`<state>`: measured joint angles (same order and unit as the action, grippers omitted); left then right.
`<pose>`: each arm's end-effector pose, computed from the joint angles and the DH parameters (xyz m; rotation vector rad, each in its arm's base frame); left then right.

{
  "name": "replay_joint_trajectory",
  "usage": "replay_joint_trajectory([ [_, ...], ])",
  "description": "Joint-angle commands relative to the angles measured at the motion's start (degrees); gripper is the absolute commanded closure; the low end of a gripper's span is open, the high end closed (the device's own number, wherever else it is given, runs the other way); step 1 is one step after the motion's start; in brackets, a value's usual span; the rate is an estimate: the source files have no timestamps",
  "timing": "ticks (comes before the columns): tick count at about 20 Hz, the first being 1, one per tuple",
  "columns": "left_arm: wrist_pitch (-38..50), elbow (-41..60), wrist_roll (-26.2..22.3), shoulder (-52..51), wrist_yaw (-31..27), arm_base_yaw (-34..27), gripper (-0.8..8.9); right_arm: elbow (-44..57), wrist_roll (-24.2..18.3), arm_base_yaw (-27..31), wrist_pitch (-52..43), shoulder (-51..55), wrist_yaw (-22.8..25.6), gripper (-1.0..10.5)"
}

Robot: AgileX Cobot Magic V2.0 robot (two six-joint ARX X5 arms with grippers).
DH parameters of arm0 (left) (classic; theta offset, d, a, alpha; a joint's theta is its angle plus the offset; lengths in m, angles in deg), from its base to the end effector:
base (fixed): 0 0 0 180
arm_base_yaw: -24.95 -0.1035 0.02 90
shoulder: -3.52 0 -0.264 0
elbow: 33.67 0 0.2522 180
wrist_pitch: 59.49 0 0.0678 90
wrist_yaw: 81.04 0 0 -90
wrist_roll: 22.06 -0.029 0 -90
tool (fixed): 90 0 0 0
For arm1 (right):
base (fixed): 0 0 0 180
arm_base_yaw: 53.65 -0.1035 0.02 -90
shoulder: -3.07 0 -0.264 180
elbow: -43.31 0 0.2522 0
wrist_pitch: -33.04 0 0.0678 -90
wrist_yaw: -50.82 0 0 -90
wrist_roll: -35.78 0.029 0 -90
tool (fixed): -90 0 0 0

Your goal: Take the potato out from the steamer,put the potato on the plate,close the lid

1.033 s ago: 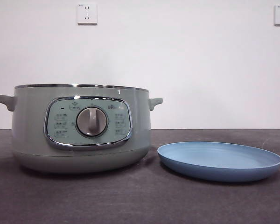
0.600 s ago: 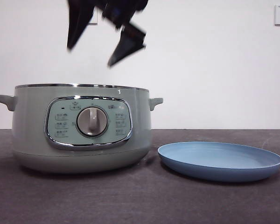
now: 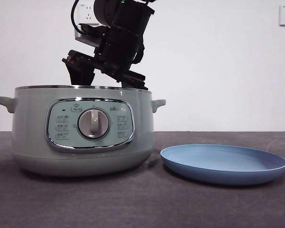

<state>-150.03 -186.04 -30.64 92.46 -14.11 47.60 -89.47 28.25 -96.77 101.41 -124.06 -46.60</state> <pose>0.2000 -0.0712 0.5500 0.3312 0.4367 -0.0255 0.3439 0.3271 0.2530 -0.4569 1.0240 0.8627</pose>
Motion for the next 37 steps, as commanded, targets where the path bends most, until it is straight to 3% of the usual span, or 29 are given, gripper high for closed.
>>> replay_joint_trajectory([
  [1, -2.97, -0.61, -0.46, -0.63, -0.39, 0.11, 8.21, -0.17, -0.52, -0.13, -0.07, -1.07, -0.15, 4.6],
  [3, -2.97, -0.61, -0.44, -0.63, -0.37, 0.11, 8.21, -0.17, -0.94, -0.15, 0.13, -1.51, -0.22, 5.5],
  [6, -2.97, -0.61, -0.17, -0.63, -0.37, 0.11, 8.21, -0.17, -2.29, -0.22, 1.11, -2.86, -5.27, 9.2],
  [7, -2.97, -0.61, -0.17, -0.63, -0.35, 0.11, 8.21, -0.17, -2.45, -0.28, 1.29, -3.23, -5.79, 9.6],
  [11, -2.97, -0.61, -0.04, -0.61, -0.33, 0.11, 8.21, -0.22, -2.38, -0.87, 1.22, -2.36, -5.03, 9.6],
  [13, -2.97, -0.61, -0.02, -0.61, -0.09, 0.11, 8.21, -0.70, -2.36, -0.72, 1.66, 1.14, -0.37, 9.6],
  [19, -2.84, -0.61, -0.02, -0.59, 4.22, 0.11, 8.21, -0.96, -1.25, 1.11, 2.78, 22.43, 7.41, 9.6],
  [23, -2.05, -0.61, -0.04, -0.39, 10.71, 0.11, 8.21, -0.96, -0.83, 3.43, 13.79, 35.34, 13.84, 9.6],
  [26, -1.29, -0.61, -0.04, 0.20, 15.72, 0.11, 8.21, -0.92, 1.46, 8.00, 24.24, 40.04, 13.77, 9.6],
  [29, -1.29, -0.61, -0.04, 0.87, 18.58, 0.11, 8.21, -0.70, 4.92, 14.84, 24.33, 41.27, 13.29, 9.6],
  [31, -1.49, -0.61, -0.04, 1.07, 19.91, 0.13, 8.21, 0.22, 5.14, 18.80, 24.35, 40.79, 9.16, 9.6],
  [33, -1.51, -0.61, -0.04, 1.14, 20.61, 0.13, 8.21, 2.89, 5.14, 20.70, 24.35, 39.36, 4.57, 9.6],
  [37, -1.97, -0.61, -0.04, 1.16, 20.63, 0.13, 8.21, 14.27, 5.14, 21.79, 22.14, 36.24, 4.31, 9.6],
])
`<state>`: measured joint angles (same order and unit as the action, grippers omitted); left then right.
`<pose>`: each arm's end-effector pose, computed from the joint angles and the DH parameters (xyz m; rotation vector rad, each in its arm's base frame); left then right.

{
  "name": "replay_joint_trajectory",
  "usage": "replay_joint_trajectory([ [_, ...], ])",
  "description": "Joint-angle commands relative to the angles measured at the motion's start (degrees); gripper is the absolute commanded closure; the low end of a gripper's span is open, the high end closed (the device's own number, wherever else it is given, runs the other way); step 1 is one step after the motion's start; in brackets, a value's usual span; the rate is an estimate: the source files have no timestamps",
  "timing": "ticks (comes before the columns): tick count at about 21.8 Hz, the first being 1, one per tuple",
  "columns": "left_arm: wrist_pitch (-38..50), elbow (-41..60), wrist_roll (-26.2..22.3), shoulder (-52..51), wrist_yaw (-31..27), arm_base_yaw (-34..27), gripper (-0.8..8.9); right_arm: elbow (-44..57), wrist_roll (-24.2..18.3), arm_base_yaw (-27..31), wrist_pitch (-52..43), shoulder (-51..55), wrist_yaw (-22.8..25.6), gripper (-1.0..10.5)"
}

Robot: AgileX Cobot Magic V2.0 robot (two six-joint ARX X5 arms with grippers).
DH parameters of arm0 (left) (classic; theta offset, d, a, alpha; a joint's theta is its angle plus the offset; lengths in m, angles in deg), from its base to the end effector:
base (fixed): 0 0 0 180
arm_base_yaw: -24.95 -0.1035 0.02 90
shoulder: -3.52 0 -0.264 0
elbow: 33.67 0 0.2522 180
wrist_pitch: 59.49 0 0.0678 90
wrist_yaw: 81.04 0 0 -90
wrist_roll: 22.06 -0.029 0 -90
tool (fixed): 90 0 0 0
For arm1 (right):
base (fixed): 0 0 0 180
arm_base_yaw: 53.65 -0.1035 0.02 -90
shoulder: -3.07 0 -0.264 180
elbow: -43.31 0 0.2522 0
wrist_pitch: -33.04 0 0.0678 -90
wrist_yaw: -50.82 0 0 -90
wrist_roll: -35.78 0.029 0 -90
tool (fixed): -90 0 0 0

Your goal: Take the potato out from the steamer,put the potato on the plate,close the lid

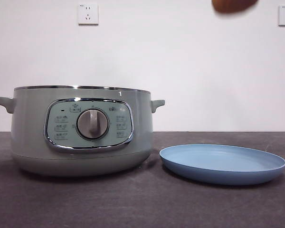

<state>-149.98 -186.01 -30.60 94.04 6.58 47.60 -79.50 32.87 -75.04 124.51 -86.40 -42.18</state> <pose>0.2094 -0.0861 0.5434 0.2535 0.4649 -0.3828 0.2595 0.1033 0.4239 -0.2090 0.9992 0.4141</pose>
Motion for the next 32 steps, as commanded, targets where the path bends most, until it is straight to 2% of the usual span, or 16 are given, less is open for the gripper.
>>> replay_joint_trajectory([
  [1, -2.03, -0.63, -0.09, -0.39, -0.07, 0.13, 8.21, 8.22, 0.57, 0.00, -3.32, -2.10, -0.09, 9.6],
  [8, -2.25, -0.61, -0.09, -0.28, -0.09, 0.11, 8.21, 35.98, 2.62, -0.15, -28.20, -6.27, -0.11, 9.6],
  [12, -2.23, -0.59, -0.11, -0.26, -0.09, 0.11, 8.21, 44.96, 2.64, -0.17, -36.89, -7.98, -0.11, 9.6],
  [14, -2.23, -0.57, -0.09, -0.24, -0.11, 0.11, 8.21, 45.59, 2.71, -0.15, -37.64, -8.50, -0.11, 9.5],
  [15, -2.23, -0.57, -0.11, -0.22, -0.11, 0.11, 8.21, 45.57, 2.80, -0.15, -38.03, -8.50, -0.11, 8.7],
  [18, -2.23, -0.55, -0.11, -0.15, -0.13, 0.11, 8.21, 45.57, 3.48, -0.09, -38.51, -8.46, -0.09, 5.1],
  [20, -2.21, -0.55, -0.11, 0.02, -0.13, 0.11, 8.21, 45.48, 3.48, -0.09, -38.64, -8.46, -0.11, 4.0],
  [27, -1.75, -0.55, -0.37, 0.96, -0.09, 0.11, 8.21, 43.12, 3.76, -0.11, -35.95, -5.42, -0.33, 4.1],
  [32, -0.63, -0.55, -0.55, 1.77, 0.61, 0.11, 8.21, 40.06, 4.50, -0.15, -31.95, 0.72, -4.39, 4.1],
])
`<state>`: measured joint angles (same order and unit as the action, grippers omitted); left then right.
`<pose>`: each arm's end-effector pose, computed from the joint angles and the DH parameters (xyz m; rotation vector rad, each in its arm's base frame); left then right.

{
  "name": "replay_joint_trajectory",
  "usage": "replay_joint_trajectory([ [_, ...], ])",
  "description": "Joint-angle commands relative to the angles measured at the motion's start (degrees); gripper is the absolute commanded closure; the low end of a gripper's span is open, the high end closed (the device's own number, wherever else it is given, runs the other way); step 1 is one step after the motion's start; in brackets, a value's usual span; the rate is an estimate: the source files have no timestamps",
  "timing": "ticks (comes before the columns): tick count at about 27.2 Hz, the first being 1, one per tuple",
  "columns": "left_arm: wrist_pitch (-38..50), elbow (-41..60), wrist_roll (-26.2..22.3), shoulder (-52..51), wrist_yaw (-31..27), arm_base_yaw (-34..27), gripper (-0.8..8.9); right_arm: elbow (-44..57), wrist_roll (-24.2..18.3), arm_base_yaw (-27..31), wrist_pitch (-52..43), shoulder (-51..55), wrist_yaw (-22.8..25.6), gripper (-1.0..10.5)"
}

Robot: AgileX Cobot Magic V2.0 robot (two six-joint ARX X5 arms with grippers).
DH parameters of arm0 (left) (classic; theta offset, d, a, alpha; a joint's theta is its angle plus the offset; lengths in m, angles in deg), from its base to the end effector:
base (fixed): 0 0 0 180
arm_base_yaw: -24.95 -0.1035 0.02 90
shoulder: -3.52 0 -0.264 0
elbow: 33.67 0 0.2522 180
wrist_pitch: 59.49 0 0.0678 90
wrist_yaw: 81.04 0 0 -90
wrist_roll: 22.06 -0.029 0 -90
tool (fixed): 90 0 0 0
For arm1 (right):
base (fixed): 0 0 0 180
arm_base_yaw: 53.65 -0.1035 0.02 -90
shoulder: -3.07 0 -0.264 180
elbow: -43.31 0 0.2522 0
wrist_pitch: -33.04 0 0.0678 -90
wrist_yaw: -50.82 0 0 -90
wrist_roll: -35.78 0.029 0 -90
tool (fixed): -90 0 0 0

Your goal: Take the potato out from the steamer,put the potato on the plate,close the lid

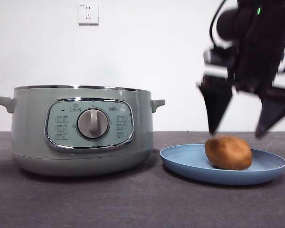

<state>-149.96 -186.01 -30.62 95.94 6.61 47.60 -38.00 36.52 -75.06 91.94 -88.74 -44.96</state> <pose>0.2228 -0.0917 0.5363 0.2605 0.4971 -0.3848 0.2878 0.1160 0.2309 -0.1550 1.2126 0.4068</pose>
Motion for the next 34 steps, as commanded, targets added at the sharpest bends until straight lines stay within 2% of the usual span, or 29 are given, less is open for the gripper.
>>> replay_joint_trajectory([
  [1, -0.57, -0.55, -0.55, 0.02, 1.33, 0.11, 8.21, -1.90, 0.90, -0.13, 1.18, 4.46, -2.21, 4.1],
  [8, 4.24, 2.80, -0.57, 0.50, 8.55, 0.13, 8.21, -4.22, 0.92, -0.13, 2.29, 16.50, -3.28, 4.1],
  [12, 8.11, 8.92, -0.55, 0.44, 8.39, 0.94, 8.21, -4.55, 0.90, 0.04, 2.45, 22.64, -3.06, 4.1],
  [21, 26.82, 36.41, 1.53, -5.55, 8.44, 1.38, 8.21, -4.92, 0.87, 0.04, 2.58, 30.80, -2.86, 4.1],
  [27, 47.54, 61.29, 4.15, -14.34, 8.46, 1.40, 8.21, -4.94, 0.87, 0.04, 2.71, 31.39, -2.89, 4.1],
  [30, 52.78, 65.81, 4.66, -13.68, 8.72, 1.42, 8.21, -4.94, 0.90, 0.04, 3.19, 31.41, -2.89, 4.1],
  [34, 53.00, 66.62, 5.64, -11.23, 8.55, 1.36, 8.21, -4.94, 0.90, 0.04, 3.61, 31.41, -2.89, 4.1],
])
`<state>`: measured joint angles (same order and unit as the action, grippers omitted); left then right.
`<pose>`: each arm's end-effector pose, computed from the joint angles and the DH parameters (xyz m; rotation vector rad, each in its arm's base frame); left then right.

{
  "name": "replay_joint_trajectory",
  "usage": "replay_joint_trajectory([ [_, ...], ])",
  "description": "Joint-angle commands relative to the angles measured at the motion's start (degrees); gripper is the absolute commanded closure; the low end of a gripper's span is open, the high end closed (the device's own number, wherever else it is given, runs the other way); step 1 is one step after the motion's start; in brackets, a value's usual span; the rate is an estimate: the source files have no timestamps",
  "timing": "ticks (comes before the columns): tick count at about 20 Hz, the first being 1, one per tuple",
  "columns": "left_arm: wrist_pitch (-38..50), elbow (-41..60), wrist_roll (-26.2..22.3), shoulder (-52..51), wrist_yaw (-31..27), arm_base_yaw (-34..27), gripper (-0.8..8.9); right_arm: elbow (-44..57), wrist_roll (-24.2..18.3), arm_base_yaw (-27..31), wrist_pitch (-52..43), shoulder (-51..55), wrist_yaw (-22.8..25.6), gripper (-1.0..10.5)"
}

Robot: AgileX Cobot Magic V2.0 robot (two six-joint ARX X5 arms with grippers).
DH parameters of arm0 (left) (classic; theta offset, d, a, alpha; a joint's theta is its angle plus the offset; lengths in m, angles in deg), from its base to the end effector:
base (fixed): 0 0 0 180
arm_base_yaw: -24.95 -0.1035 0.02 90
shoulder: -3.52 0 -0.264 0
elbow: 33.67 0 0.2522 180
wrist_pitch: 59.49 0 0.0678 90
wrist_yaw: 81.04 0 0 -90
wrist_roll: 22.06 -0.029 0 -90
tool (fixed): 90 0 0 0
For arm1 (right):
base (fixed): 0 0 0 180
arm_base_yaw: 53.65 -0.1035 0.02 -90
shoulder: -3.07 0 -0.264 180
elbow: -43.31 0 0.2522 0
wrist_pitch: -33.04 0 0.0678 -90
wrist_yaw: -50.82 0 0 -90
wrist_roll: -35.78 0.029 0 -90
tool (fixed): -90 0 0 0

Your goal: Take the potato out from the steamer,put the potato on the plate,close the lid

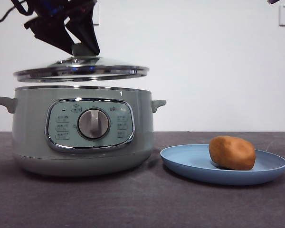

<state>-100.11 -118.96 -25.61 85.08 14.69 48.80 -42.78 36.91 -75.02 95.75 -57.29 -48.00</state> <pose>0.2826 -0.1281 0.3230 0.1610 0.6274 -0.5182 0.1788 0.0747 0.3844 -0.0528 0.6537 0.5019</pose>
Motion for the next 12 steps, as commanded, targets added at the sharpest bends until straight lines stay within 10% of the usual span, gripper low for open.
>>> replay_joint_trajectory([
  [1, 3.08, -0.39, 0.61, 0.11, 0.46, 0.15, 8.21, -0.15, 0.50, 0.00, -0.20, -0.04, 0.15, 4.1],
  [12, -3.98, 1.33, 0.70, 6.38, 0.35, 0.04, 8.13, -0.15, 0.50, 0.00, 0.42, -0.04, 0.13, 4.1],
])
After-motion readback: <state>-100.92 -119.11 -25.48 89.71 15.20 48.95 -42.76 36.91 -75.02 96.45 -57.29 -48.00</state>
